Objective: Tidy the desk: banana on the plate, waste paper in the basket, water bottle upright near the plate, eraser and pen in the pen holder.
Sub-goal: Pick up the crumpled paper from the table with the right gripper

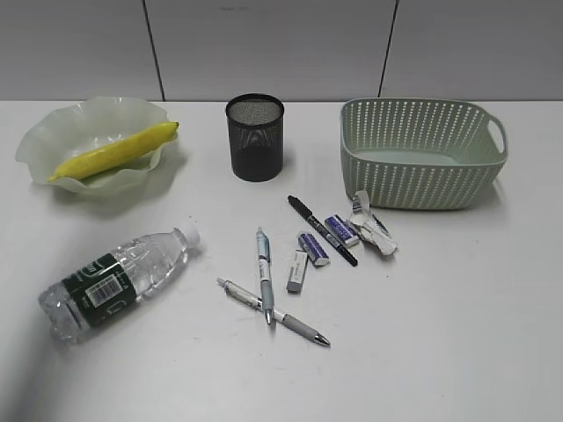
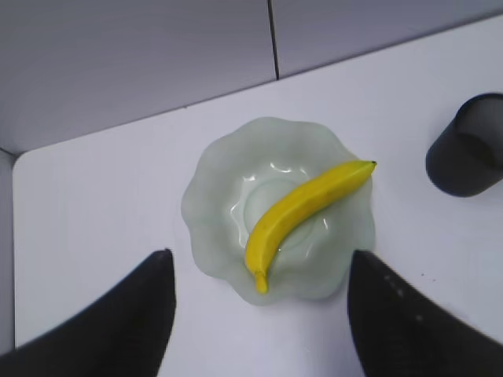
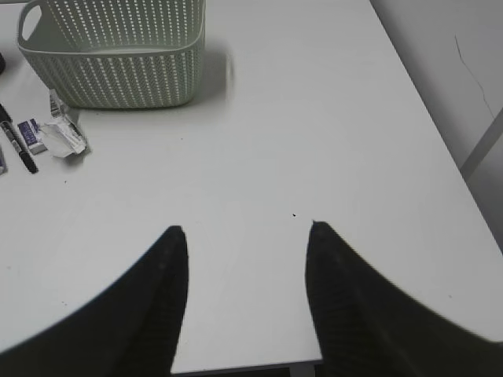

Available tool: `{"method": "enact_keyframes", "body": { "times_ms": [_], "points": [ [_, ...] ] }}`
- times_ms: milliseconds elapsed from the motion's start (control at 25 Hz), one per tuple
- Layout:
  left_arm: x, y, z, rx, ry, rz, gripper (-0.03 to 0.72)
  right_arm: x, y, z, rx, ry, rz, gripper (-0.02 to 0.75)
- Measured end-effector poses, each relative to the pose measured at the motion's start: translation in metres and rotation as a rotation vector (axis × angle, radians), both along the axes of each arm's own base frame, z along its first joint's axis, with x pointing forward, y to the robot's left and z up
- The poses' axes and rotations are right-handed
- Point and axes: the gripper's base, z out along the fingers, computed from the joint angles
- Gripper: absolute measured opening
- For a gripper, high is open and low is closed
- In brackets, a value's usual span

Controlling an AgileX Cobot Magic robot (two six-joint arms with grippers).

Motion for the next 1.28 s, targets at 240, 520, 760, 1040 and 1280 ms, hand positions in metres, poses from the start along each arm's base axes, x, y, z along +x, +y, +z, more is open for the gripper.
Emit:
{"method": "enact_keyframes", "body": {
  "times_ms": [240,520,760,1040,1280],
  "points": [
    [-0.093,0.012,0.02,-0.046,-0.063,0.036,0.478,0.0,0.0,0.0,0.0,0.0,0.0,0.394],
    [-0.209,0.026,-0.039,-0.065,-0.052,0.057,0.476,0.0,0.0,0.0,0.0,0.0,0.0,0.394],
    [-0.283,0.035,-0.114,-0.081,-0.13,0.055,0.475,0.0,0.0,0.0,0.0,0.0,0.0,0.394],
    [-0.34,0.042,-0.158,-0.12,-0.338,0.046,0.475,0.002,0.001,0.0,-0.009,0.008,0.011,0.394],
    [-0.34,0.042,-0.163,-0.125,-0.366,0.052,0.473,0.044,0.02,0.022,-0.134,0.032,0.27,0.394]
  ]
}}
